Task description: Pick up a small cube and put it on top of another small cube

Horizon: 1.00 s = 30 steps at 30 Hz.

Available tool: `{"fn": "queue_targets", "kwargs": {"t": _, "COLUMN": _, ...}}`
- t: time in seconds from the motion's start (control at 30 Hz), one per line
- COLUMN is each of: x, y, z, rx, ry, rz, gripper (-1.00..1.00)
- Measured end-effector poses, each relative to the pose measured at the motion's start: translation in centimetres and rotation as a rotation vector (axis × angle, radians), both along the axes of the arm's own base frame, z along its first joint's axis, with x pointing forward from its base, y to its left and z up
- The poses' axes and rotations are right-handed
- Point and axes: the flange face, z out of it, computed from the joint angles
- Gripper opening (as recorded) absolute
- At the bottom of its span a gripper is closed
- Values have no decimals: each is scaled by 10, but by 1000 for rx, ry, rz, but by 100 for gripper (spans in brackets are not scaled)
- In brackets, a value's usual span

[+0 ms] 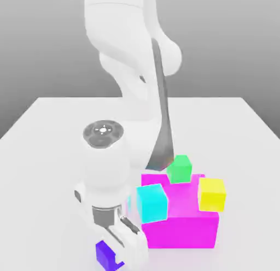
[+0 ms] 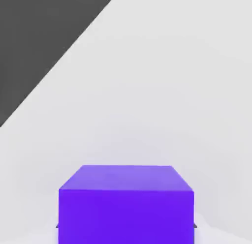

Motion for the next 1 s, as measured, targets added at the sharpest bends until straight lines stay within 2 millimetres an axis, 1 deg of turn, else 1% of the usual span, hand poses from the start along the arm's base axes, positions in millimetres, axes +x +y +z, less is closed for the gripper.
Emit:
{"fn": "queue_targets", "kwargs": {"t": 0.13, "x": 0, "y": -1, "z": 44, "rx": -1, "ry": 2, "rz": 1, "gripper": -100}}
{"fn": "queue_targets", "kwargs": {"t": 0.2, "x": 2, "y": -16, "z": 48, "rx": 0, "ry": 14, "rz": 27, "gripper": -100}}
{"fn": "queue_targets", "kwargs": {"t": 0.23, "x": 6, "y": -15, "z": 54, "rx": 3, "ry": 12, "rz": 61, "gripper": -100}}
{"fn": "queue_targets", "kwargs": {"t": 0.27, "x": 9, "y": -8, "z": 64, "rx": 6, "ry": 8, "rz": 106, "gripper": -100}}
{"fn": "queue_targets", "kwargs": {"t": 0.33, "x": 15, "y": 14, "z": 88, "rx": 15, "ry": -4, "rz": 209, "gripper": -100}}
{"fn": "queue_targets", "kwargs": {"t": 0.4, "x": 18, "y": 41, "z": 114, "rx": 25, "ry": -18, "rz": 322, "gripper": -100}}
{"fn": "queue_targets", "kwargs": {"t": 0.47, "x": 15, "y": 80, "z": 139, "rx": 35, "ry": -27, "rz": 449, "gripper": -100}}
{"fn": "queue_targets", "kwargs": {"t": 0.57, "x": -8, "y": 137, "z": 167, "rx": 44, "ry": -13, "rz": 587, "gripper": -100}}
{"fn": "queue_targets", "kwargs": {"t": 0.73, "x": -61, "y": 207, "z": 200, "rx": 16, "ry": 3, "rz": 728, "gripper": -100}}
{"fn": "queue_targets", "kwargs": {"t": 0.77, "x": -66, "y": 213, "z": 195, "rx": 8, "ry": 2, "rz": 739, "gripper": -100}}
{"fn": "queue_targets", "kwargs": {"t": 0.8, "x": -68, "y": 216, "z": 186, "rx": 3, "ry": 2, "rz": 744, "gripper": -100}}
{"fn": "queue_targets", "kwargs": {"t": 0.87, "x": -70, "y": 219, "z": 161, "rx": -1, "ry": 2, "rz": 748, "gripper": -100}}
{"fn": "queue_targets", "kwargs": {"t": 0.9, "x": -71, "y": 219, "z": 148, "rx": -1, "ry": 1, "rz": 749, "gripper": 100}}
{"fn": "queue_targets", "kwargs": {"t": 1.0, "x": -71, "y": 219, "z": 148, "rx": -1, "ry": 1, "rz": 749, "gripper": 100}}
